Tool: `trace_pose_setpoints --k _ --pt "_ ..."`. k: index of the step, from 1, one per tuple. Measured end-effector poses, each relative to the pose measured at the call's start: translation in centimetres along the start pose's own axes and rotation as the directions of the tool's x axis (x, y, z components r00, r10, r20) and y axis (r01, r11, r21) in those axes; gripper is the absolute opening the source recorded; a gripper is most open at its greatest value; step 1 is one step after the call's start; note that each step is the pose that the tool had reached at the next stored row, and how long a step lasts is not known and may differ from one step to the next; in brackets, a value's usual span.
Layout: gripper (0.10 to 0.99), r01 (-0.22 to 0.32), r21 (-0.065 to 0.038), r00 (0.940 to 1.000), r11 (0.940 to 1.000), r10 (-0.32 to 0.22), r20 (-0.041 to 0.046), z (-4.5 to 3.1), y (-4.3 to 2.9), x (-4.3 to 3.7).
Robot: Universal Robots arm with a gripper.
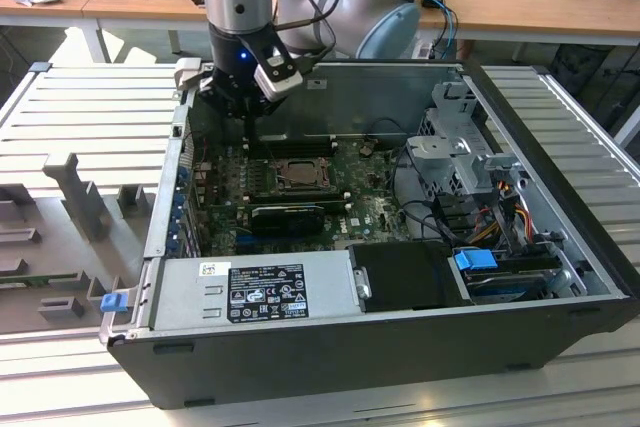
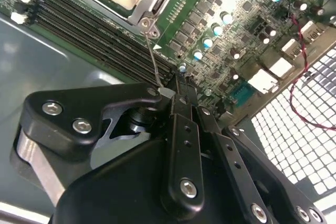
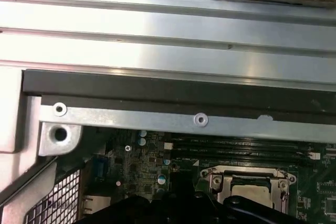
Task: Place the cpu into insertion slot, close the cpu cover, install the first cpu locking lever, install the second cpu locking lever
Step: 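Install the first cpu locking lever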
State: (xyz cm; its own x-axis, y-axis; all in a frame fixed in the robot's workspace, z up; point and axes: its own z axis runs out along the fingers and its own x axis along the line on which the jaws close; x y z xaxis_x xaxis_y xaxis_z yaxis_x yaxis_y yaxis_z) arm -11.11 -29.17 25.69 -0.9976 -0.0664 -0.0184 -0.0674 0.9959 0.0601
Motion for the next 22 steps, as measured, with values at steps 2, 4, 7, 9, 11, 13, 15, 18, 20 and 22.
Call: trace_pose_setpoints --k 2,4,7,9,11,13,15,18,20,22 --pt "0.106 0.000 0.000 1.0000 1.0000 0.000 -0.0001 0.01 -0.02 -0.20" --pt "0.106 0.000 0.000 1.0000 1.0000 0.000 0.0001 0.02 -0.04 -0.62" --pt "0.106 0.000 0.000 1.0000 1.0000 0.000 0.0001 0.11 -0.09 -1.31" --pt "0.106 0.000 0.000 1.0000 1.0000 0.000 0.0000 0.16 -0.13 -1.79" --pt "0.106 0.000 0.000 1.0000 1.0000 0.000 0.0001 0.21 -0.15 -2.09" --pt "0.106 0.000 0.000 1.0000 1.0000 0.000 0.0000 0.26 -0.18 -2.51" --pt "0.106 0.000 0.000 1.0000 1.0000 0.000 0.0000 0.29 -0.20 -2.79" --pt "0.106 0.000 0.000 1.0000 1.0000 0.000 0.0001 0.36 -0.25 -3.47" --pt "0.106 0.000 0.000 1.0000 1.0000 0.000 0.0001 0.43 -0.30 -4.10" --pt "0.106 0.000 0.000 1.0000 1.0000 0.000 0.0000 0.46 -0.33 -4.49"
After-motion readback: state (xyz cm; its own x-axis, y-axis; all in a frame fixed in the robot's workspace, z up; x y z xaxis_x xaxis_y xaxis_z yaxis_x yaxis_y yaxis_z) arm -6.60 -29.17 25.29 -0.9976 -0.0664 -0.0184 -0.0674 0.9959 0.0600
